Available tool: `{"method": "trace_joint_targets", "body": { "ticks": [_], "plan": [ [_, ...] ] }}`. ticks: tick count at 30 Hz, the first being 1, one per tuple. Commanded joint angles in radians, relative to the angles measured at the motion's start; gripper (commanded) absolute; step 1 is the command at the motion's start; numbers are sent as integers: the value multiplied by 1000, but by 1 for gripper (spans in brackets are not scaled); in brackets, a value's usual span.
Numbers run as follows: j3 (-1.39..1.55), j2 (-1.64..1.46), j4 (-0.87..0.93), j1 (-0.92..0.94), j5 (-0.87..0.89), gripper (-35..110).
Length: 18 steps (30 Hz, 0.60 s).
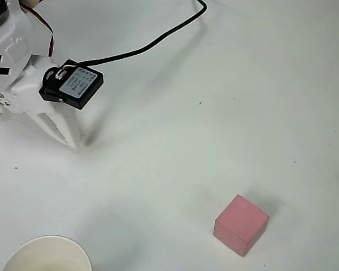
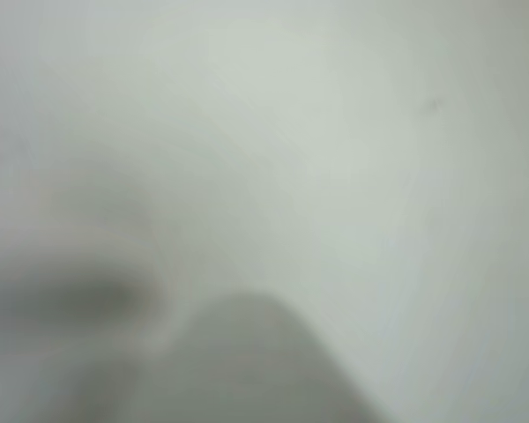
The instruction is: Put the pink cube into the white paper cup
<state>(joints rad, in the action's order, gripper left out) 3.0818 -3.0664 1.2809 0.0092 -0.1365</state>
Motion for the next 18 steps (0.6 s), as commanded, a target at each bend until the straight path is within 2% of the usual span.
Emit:
{"method": "trace_joint_targets", "body": {
  "ticks": [1, 13, 18],
  "plan": [
    [0, -241, -9, -84, 190, 0],
    [0, -241, -9, -109, 186, 2],
    [-3, -241, -91, -130, 178, 1]
  ]
}}
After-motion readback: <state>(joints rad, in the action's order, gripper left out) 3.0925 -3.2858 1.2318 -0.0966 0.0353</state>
